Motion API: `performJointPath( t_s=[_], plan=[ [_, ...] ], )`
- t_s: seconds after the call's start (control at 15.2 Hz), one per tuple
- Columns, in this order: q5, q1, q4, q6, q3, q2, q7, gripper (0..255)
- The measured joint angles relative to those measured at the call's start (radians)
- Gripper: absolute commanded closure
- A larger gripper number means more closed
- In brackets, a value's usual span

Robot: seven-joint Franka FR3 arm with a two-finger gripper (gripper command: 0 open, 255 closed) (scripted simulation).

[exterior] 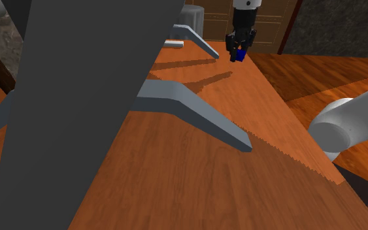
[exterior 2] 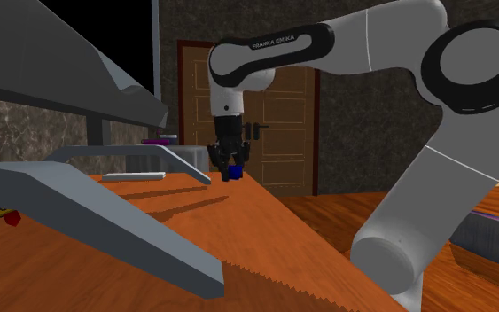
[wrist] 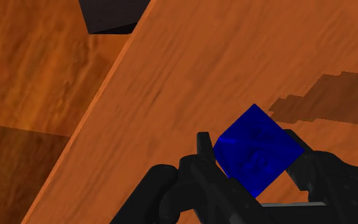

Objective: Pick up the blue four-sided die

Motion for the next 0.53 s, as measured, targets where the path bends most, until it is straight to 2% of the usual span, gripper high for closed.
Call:
performJointPath(
  t_s=[0.53],
  plan=[
    [-0.003,-0.002,0.118,-0.097,-0.001,0.020,-0.002,255]
  ],
)
